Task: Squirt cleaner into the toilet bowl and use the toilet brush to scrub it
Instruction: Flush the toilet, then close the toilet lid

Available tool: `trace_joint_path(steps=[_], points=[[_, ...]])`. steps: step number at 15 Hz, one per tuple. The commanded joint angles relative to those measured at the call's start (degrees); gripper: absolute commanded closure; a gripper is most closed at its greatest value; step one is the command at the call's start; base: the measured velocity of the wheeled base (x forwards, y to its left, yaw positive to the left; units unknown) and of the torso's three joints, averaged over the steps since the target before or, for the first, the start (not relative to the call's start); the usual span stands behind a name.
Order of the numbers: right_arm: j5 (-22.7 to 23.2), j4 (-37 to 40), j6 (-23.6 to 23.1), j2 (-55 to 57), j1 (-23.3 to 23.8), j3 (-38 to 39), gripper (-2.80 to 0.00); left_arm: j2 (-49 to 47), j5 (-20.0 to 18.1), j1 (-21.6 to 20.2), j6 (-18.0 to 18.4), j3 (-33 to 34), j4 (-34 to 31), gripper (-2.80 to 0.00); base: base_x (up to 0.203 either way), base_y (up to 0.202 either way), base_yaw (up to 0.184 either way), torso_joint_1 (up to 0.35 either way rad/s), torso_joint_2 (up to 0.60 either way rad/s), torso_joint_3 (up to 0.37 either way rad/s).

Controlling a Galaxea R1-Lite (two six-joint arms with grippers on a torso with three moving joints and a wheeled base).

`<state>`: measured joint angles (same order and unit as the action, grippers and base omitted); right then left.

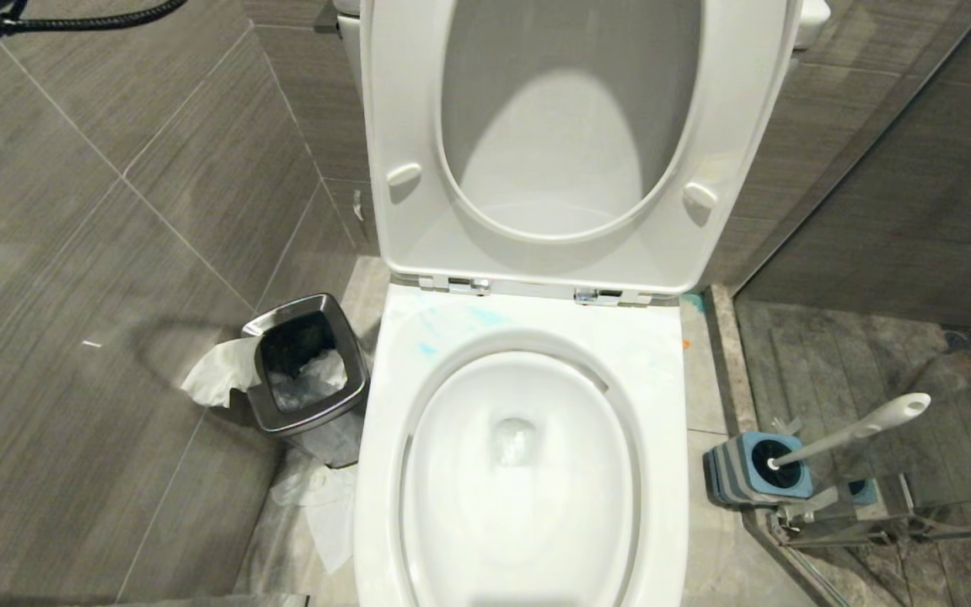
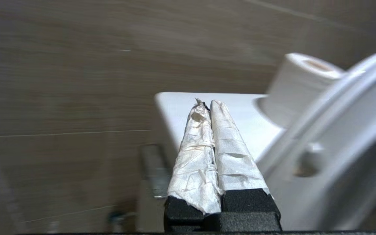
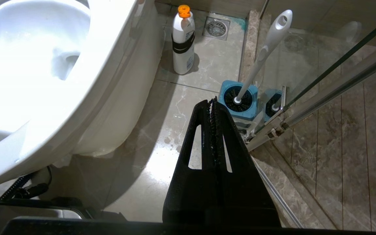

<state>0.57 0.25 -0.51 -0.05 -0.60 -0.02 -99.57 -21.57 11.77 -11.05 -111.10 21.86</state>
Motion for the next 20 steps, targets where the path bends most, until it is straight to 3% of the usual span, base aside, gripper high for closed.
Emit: trace_joint_path(steps=[1,4,6,9,11,15,20], points=[[0.0,0.0,0.0,0.0,0.0,0.0,0.0,1.5,-7.2,-0.5,-5.7,-0.5,-0.3,0.0,0.0,0.0,0.0,0.0,0.0,0.0],[0.0,0.0,0.0,0.0,0.0,0.0,0.0,-2.1,-10.5,-1.3,-5.9,-0.5,4.8,0.0,0.0,0.0,0.0,0.0,0.0,0.0],[0.0,0.0,0.0,0.0,0.0,0.0,0.0,-6.5,-18.9,-6.2,-7.9,-0.6,14.2,0.0,0.0,0.0,0.0,0.0,0.0,0.0],[0.0,0.0,0.0,0.0,0.0,0.0,0.0,-9.0,-25.9,-8.9,-17.9,-0.5,21.4,0.0,0.0,0.0,0.0,0.0,0.0,0.0],[0.0,0.0,0.0,0.0,0.0,0.0,0.0,-9.7,-28.7,-9.0,-21.2,-0.5,21.4,0.0,0.0,0.0,0.0,0.0,0.0,0.0],[0.0,0.0,0.0,0.0,0.0,-0.1,0.0,-10.9,-31.6,-9.0,-19.8,-0.5,21.7,0.0,0.0,0.0,0.0,0.0,0.0,0.0],[0.0,0.0,0.0,0.0,0.0,0.0,0.0,-13.8,-31.1,-6.5,-9.2,-0.4,21.3,0.0,0.0,0.0,0.0,0.0,0.0,0.0]])
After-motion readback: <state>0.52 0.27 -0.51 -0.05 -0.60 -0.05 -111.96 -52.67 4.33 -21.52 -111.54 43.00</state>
